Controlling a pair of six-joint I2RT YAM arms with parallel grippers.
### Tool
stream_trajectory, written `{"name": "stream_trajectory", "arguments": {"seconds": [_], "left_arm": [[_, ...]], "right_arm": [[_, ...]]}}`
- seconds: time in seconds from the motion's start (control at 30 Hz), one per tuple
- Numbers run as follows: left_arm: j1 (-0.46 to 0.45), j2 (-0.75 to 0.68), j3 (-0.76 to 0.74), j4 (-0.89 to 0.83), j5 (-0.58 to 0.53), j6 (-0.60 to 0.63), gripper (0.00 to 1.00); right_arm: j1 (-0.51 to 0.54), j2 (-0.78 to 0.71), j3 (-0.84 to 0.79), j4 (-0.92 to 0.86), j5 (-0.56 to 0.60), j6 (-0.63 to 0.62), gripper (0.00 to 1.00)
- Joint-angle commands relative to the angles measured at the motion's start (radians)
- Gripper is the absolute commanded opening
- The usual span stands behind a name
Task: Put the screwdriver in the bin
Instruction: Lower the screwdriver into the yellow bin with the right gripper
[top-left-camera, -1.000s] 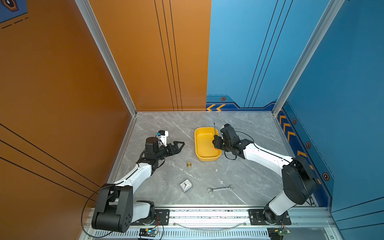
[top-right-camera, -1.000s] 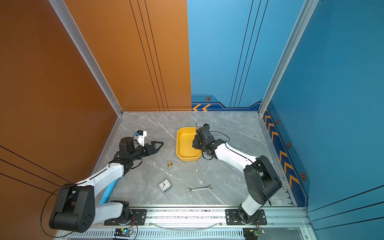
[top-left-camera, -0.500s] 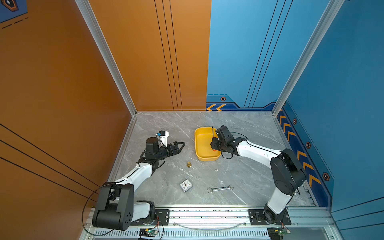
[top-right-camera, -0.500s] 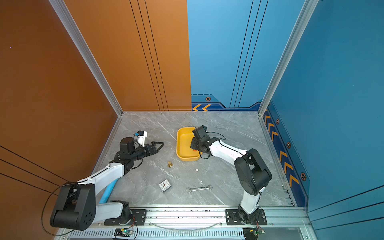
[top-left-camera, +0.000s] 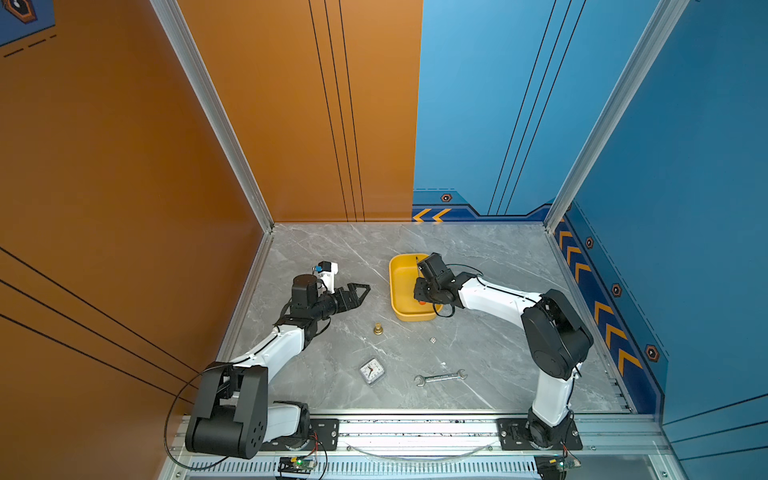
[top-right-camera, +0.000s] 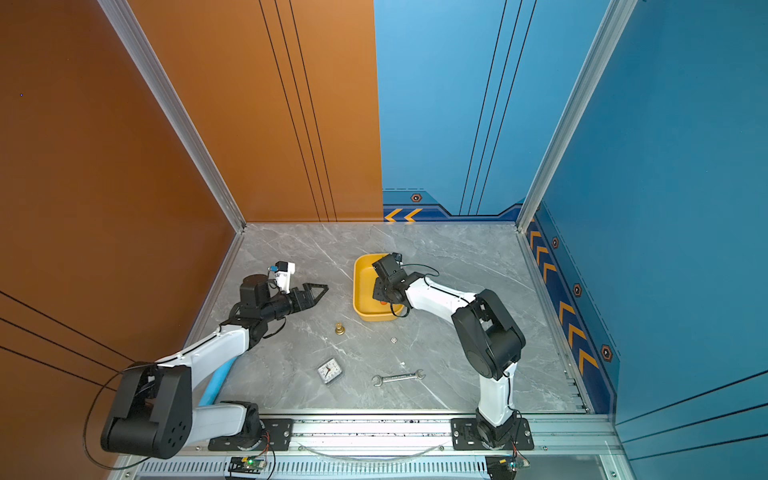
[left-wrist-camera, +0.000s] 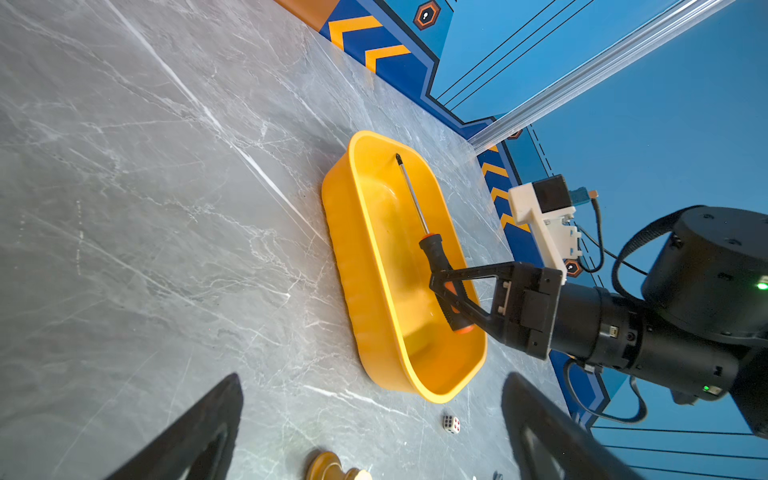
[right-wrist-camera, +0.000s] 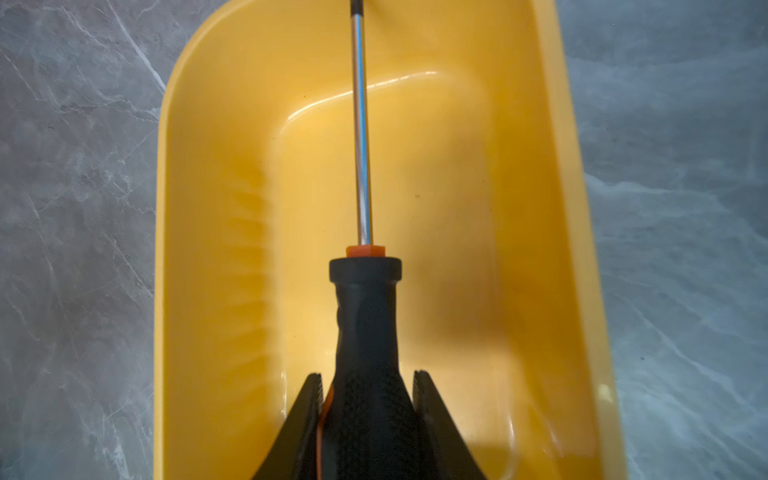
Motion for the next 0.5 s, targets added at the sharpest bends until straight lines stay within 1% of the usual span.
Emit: {"name": "stream_trajectory", "arguments": {"seconds": [0.0, 0.47], "left_arm": [[-0.002, -0.003, -0.013, 0.011, 0.025, -0.006, 0.98], [0.001, -0.002, -0.015, 0.012, 0.03, -0.01, 0.98]], "right_arm": [[0.016, 0.033, 0.046, -0.05, 0.048, -0.03, 0.0], [0.036, 0.113, 0.088, -0.084, 0.076, -0.033, 0.0]]}}
